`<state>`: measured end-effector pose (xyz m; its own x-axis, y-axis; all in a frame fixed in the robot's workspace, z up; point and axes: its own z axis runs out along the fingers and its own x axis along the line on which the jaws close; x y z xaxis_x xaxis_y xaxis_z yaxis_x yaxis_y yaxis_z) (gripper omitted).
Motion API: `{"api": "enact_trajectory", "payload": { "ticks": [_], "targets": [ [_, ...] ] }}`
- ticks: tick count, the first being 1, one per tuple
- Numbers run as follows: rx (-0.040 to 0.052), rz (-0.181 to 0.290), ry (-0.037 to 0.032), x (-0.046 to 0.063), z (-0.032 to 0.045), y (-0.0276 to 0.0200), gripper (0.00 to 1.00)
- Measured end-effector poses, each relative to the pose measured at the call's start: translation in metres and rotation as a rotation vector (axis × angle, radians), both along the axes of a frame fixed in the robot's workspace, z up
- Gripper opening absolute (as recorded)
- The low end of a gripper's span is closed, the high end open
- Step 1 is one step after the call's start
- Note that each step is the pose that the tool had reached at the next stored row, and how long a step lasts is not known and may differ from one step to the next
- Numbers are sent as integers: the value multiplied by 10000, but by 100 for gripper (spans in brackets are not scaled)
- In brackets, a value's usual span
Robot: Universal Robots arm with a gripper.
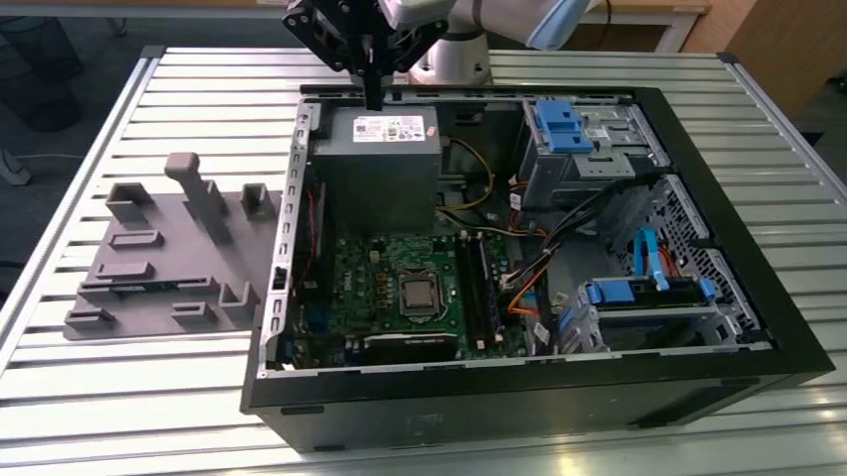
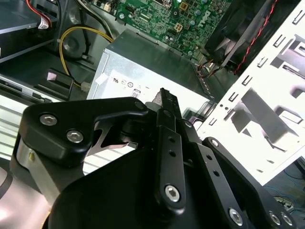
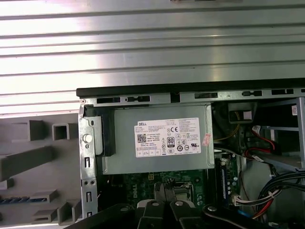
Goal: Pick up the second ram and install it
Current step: 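Reach for the second ram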
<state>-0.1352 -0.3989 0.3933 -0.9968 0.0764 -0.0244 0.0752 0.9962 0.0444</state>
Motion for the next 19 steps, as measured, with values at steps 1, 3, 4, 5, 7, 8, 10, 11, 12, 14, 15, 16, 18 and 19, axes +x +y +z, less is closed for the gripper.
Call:
{"api": "enact_trajectory", "payload": {
  "ticks": [1, 3, 4, 5, 7, 8, 10, 11, 12, 14, 15, 16, 18, 19],
  "targets": [
    [0, 0, 0, -2, 0, 0, 11],
    [-1, 3, 0, -4, 0, 0, 11],
    [0, 2, 0, -7, 0, 0, 11],
    [0, 1, 0, -11, 0, 0, 11],
    [1, 1, -1, -22, -1, 0, 11],
    [0, 1, 0, -28, -1, 0, 11],
    [0, 1, 0, -36, -2, 0, 11],
    [0, 1, 0, -40, -2, 0, 11],
    [0, 2, 0, -45, -3, 0, 11],
    [0, 1, 0, -53, -3, 0, 11],
    [0, 1, 0, -57, -4, 0, 11],
    [0, 1, 0, -61, -4, 0, 11],
    [0, 2, 1, -68, -5, 0, 11],
    [0, 2, 1, -70, -6, 0, 11]
  ]
}}
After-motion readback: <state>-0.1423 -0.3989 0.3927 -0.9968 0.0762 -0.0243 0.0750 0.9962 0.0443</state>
